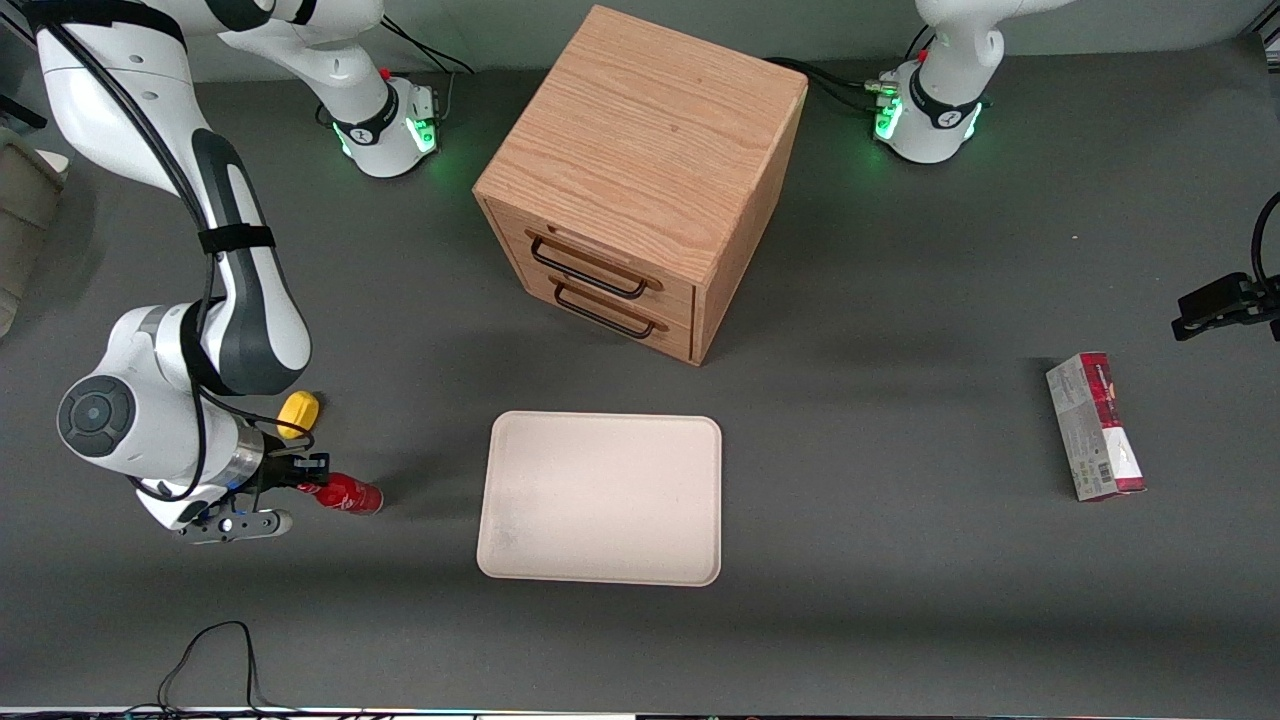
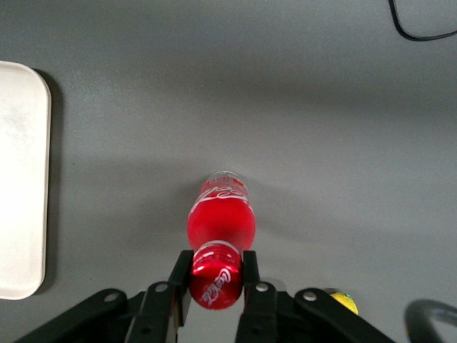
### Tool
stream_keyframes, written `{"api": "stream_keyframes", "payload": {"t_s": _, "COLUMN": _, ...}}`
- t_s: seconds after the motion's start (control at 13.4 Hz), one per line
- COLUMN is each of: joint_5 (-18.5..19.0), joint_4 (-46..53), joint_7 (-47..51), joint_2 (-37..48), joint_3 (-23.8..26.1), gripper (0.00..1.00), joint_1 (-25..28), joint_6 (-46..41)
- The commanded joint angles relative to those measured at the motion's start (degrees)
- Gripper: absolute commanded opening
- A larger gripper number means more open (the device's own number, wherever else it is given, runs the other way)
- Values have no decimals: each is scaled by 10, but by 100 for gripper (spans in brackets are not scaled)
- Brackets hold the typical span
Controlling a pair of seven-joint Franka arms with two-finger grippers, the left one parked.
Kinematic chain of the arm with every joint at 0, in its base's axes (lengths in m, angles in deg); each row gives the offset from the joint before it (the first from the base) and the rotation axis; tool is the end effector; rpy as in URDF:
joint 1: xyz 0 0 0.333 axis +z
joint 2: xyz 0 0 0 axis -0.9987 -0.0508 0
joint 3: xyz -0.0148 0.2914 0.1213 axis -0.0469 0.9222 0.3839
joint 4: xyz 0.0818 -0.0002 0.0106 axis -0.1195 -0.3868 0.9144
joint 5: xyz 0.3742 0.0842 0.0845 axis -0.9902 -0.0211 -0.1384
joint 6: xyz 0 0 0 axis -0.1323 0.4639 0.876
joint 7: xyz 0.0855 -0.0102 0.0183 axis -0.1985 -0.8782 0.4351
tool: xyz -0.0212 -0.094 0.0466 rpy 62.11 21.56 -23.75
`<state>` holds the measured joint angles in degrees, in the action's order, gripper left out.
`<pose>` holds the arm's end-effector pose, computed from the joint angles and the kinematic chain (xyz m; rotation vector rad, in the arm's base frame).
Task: Place coke bottle on tray
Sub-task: 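Close the right gripper on the bottle's neck, then lift the bottle and pull it back toward the right arm's base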
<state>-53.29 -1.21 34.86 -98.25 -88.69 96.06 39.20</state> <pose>0.6918 0.0414 0.3327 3.1233 0.1192 -0.0008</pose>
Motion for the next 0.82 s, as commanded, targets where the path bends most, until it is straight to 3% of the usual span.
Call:
{"api": "stream_keyframes", "payload": {"t_s": 0.0, "joint_5": -6, "joint_4": -11, "joint_7": -7, "joint_2": 17, "joint_3": -3, "gripper": 0, "joint_1": 4, "joint_6": 3}}
{"api": "stream_keyframes", "payload": {"t_s": 0.22, "joint_5": -5, "joint_4": 3, "joint_7": -6, "joint_2": 37, "joint_3": -3, "gripper": 0, "joint_1": 4, "joint_6": -29}}
{"api": "stream_keyframes", "payload": {"t_s": 0.75, "joint_5": 1, "joint_4": 135, "joint_7": -7, "joint_2": 89, "joint_3": -7, "gripper": 0, "joint_1": 3, "joint_6": -263}}
